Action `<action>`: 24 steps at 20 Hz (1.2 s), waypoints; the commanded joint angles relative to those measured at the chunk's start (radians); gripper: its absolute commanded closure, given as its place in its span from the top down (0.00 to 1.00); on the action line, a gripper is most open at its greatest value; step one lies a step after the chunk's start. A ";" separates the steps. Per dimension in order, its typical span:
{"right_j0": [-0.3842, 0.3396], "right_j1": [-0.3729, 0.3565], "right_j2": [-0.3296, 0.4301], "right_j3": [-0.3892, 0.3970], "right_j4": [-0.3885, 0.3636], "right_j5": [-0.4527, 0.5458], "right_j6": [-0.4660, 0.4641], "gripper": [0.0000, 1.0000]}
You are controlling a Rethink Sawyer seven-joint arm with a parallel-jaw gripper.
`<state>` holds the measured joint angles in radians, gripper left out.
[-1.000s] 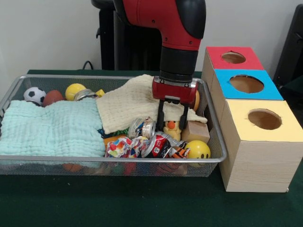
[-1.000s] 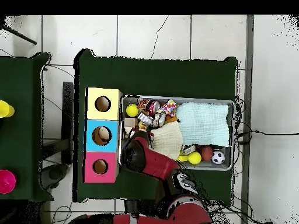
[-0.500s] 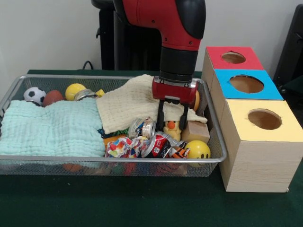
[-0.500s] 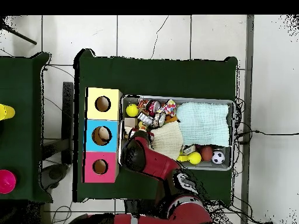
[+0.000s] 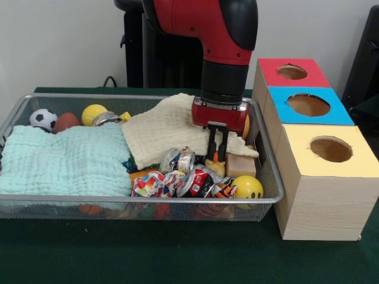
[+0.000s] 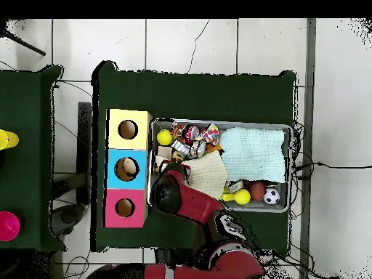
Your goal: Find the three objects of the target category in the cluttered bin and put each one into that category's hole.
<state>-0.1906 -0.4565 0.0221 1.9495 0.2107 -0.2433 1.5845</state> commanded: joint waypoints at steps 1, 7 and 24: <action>-0.015 0.103 0.115 0.065 -0.018 0.070 0.228 0.00; -0.020 0.084 0.114 0.078 -0.017 0.081 0.225 0.00; 0.076 -0.396 -0.004 0.203 0.021 0.351 0.194 0.00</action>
<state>-0.1086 -0.7191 -0.0070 2.0863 0.2123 -0.0670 1.5845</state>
